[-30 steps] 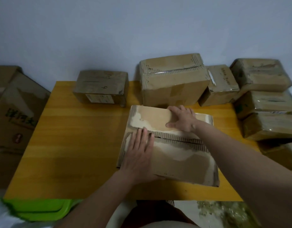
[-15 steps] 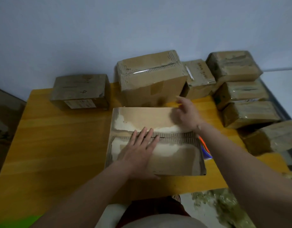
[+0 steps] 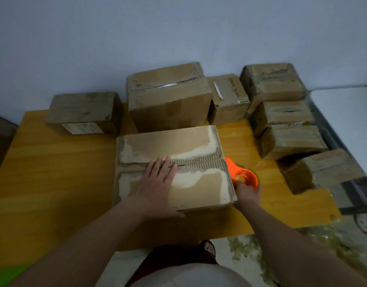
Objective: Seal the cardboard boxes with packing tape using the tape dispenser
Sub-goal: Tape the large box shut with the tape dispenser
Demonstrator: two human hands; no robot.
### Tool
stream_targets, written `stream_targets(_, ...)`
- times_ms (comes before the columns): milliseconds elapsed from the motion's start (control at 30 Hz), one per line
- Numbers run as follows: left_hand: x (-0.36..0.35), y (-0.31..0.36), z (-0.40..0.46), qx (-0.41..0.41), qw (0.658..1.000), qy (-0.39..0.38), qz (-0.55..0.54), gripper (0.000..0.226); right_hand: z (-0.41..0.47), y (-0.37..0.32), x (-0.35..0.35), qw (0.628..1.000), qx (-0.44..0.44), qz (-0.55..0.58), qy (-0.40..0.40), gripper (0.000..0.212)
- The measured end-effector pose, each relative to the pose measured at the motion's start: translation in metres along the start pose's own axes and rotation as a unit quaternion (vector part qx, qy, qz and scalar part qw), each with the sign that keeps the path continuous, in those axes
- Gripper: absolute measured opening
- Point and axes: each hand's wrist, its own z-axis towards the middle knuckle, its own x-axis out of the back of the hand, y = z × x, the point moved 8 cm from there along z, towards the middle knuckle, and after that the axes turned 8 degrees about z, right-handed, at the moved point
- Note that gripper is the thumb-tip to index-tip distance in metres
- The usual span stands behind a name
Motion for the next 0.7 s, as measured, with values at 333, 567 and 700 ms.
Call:
stream_targets(333,-0.005,0.000,-0.001,-0.004,1.000,0.009,-0.010,0.143,-0.005,-0.009,0.121,0.865,0.084,0.486,0.093,0.007)
stream_targets(567,-0.003,-0.003,-0.001,-0.014,1.000,0.022,-0.016,0.135,-0.046,-0.096,0.193,0.813,0.153,0.538,0.163,0.053)
stream_targets(700,-0.001,-0.023,-0.004,-0.020,0.998,0.064,0.013,0.118,-0.052,-0.159,0.162,0.851,0.224,0.469,0.069,0.058)
